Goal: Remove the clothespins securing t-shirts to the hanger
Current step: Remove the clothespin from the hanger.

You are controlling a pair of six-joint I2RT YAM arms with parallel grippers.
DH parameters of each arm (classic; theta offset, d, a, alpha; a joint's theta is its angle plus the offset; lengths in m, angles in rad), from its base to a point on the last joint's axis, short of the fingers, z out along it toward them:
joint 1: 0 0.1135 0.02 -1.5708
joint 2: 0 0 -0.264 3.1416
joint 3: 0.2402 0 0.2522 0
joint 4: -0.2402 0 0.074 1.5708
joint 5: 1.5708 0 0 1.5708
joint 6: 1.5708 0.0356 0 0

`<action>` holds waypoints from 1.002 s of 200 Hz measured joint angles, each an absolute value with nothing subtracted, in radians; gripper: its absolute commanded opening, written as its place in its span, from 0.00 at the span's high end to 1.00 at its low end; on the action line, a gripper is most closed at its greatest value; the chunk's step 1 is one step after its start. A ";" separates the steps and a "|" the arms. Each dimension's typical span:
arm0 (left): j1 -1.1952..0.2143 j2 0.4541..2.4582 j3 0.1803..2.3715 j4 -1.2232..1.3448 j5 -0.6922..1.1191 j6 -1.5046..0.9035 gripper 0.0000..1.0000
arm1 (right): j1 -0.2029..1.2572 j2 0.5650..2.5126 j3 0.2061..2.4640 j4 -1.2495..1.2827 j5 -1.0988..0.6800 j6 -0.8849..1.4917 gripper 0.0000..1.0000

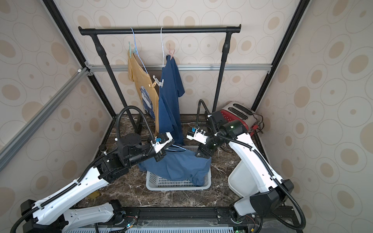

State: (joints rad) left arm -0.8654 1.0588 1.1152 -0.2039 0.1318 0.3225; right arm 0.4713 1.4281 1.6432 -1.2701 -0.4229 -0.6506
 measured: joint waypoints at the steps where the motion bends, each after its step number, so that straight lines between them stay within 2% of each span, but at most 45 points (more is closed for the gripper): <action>1: -0.865 1.059 1.115 -0.204 0.132 0.323 1.00 | 0.471 1.428 1.643 -1.270 -0.422 -0.651 0.39; 39: -0.865 1.061 1.116 -0.204 0.132 0.323 1.00 | 0.476 1.423 1.617 -1.271 -0.387 -0.656 0.40; 103: -0.865 1.062 1.117 -0.205 0.131 0.323 1.00 | 0.484 1.423 1.615 -1.270 -0.362 -0.669 0.61; 163: -0.865 1.062 1.117 -0.206 0.128 0.323 1.00 | 0.487 1.425 1.616 -1.271 -0.353 -0.677 0.73; 200: -0.865 1.064 1.117 -0.207 0.125 0.323 1.00 | 0.488 1.425 1.616 -1.270 -0.340 -0.682 0.76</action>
